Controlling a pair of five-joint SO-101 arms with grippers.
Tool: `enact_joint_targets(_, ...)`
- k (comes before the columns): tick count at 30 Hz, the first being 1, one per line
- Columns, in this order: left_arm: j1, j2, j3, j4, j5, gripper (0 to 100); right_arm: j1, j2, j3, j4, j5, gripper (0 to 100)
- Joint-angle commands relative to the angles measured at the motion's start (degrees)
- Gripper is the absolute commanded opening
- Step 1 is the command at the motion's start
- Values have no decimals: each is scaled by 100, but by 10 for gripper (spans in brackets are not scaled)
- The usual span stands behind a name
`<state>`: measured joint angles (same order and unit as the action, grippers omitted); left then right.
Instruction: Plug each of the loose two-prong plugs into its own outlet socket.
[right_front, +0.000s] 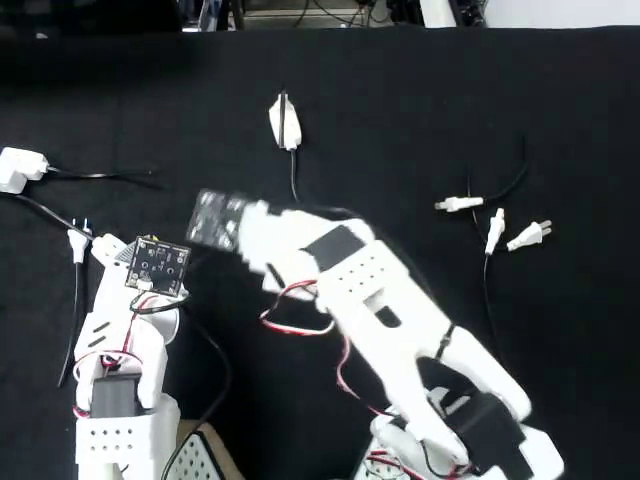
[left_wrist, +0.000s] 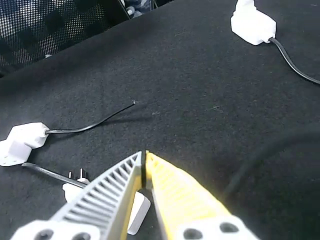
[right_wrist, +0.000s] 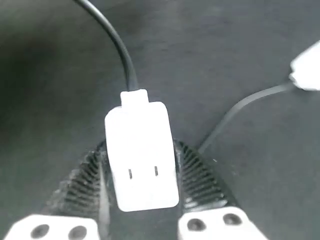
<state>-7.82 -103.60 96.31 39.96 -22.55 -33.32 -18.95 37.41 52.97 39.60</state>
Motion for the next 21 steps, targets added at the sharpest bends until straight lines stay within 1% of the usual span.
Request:
enact_joint_targets(1,84,-88,110,-123,-9,30,431,-286,22,-264,-413,12)
enact_joint_targets(3,92,-88,110,-343,26,30,589,-277,57,-281,-624,12)
enact_joint_targets(4,110,-88,110,-457,185,30,624,-268,57,-264,-703,12)
enact_joint_targets(6,127,-88,110,-800,774,30,651,-259,84,-264,-809,12)
enact_joint_targets(10,145,-88,110,-1398,2207,30,624,-259,215,-316,-835,12)
enact_joint_targets(11,242,-88,110,-1556,2505,32,624,-259,215,-334,-879,12)
enact_joint_targets(13,585,-88,110,-1820,2963,33,651,-286,215,-431,-1187,12)
enact_joint_targets(15,1138,-88,110,-2004,3218,33,659,-303,215,-466,-1459,12)
enact_joint_targets(18,2018,-88,110,-1969,3297,33,615,-303,215,-466,-1679,12)
enact_joint_targets(21,2501,-88,110,-1767,3270,33,484,-312,215,-466,-1705,12)
